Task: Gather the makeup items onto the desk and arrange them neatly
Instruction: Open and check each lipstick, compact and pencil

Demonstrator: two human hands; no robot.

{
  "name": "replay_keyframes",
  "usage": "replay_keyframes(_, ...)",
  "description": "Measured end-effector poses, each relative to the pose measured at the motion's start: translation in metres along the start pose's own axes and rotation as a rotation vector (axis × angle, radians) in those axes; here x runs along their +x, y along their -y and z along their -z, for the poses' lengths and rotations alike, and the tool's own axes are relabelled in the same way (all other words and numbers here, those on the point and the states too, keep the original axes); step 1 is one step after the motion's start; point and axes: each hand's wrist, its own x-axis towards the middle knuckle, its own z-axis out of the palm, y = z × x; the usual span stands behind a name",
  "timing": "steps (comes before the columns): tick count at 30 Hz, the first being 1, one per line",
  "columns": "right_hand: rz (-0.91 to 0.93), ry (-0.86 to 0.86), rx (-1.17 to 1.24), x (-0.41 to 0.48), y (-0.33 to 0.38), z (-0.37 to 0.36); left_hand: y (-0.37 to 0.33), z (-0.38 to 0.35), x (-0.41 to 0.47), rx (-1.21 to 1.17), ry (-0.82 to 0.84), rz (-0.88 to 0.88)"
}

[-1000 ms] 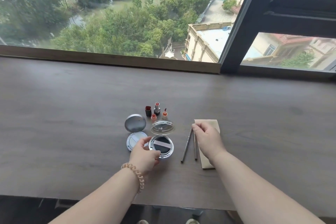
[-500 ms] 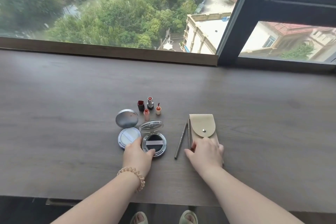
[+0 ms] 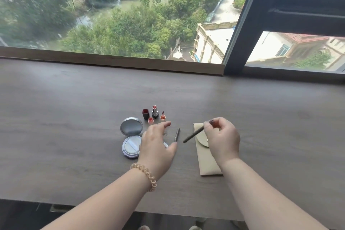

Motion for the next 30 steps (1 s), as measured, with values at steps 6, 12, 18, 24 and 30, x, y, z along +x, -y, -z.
replay_keyframes(6,-0.096,0.148,0.590,0.010,0.055,0.023,-0.037,0.007,0.017,-0.066,0.210,-0.092)
replay_keyframes(12,-0.253,0.315,0.712,0.004,0.069,0.031,-0.056,0.013,0.018,-0.191,0.246,-0.150)
replay_keyframes(18,-0.341,0.194,0.667,0.001,0.069,0.023,-0.063,0.016,0.018,-0.068,0.295,-0.139)
replay_keyframes(24,-0.435,0.020,0.602,0.005,0.066,0.012,-0.074,0.013,0.017,0.006,0.375,-0.155)
replay_keyframes(30,-0.491,-0.108,0.554,0.011,0.073,0.001,-0.083,0.009,0.019,-0.114,0.418,-0.071)
